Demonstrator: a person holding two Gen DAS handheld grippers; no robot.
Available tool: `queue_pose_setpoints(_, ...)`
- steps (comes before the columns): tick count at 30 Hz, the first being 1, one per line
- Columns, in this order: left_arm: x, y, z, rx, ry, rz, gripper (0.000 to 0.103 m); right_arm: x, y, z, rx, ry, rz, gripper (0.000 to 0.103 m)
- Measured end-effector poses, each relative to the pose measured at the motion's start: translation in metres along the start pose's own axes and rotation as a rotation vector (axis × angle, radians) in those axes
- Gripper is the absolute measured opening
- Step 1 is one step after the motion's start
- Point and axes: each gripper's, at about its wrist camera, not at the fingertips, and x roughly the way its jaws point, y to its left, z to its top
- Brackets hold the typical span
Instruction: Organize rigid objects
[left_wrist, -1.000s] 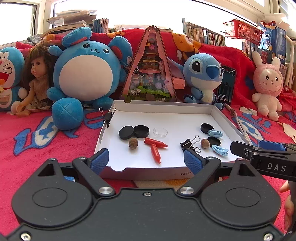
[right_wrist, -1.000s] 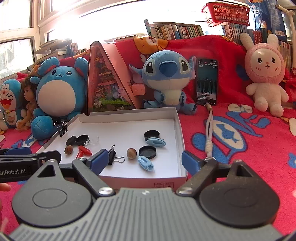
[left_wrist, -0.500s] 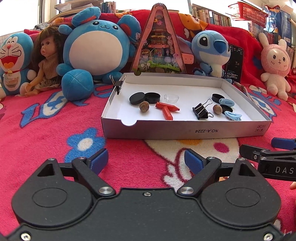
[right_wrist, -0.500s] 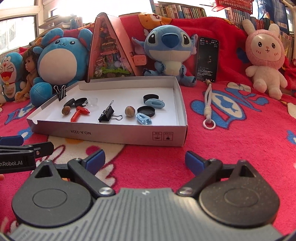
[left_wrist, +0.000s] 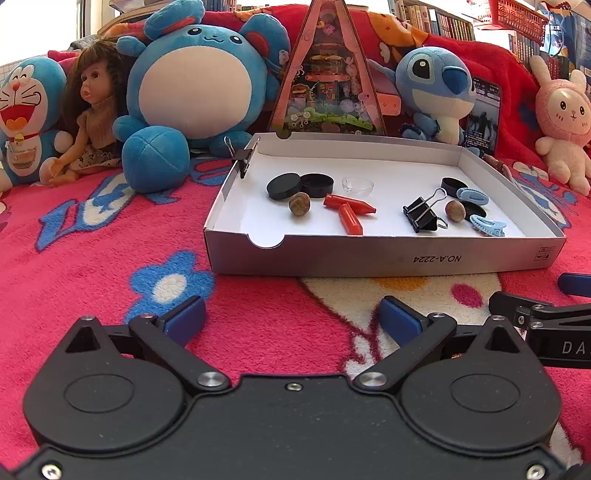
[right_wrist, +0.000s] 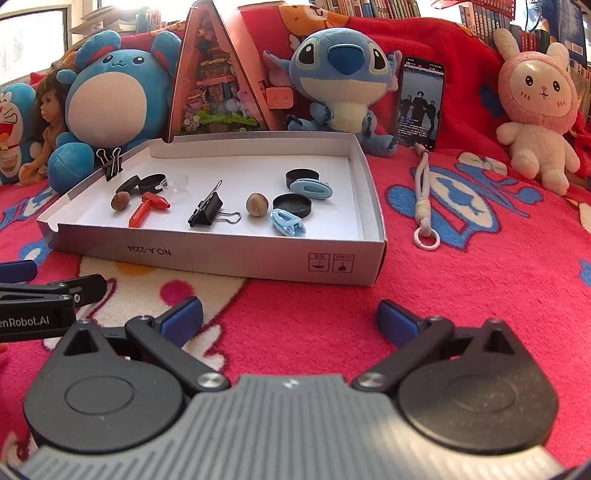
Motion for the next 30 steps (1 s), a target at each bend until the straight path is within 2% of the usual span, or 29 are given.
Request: queue_pose_setpoints(30,0.0092,0.0029,0.0046,-0.002,0.019,-0.013,0.103,0.0086,0.0031,0.0046,-0.010,0.011,-0.006,0.103)
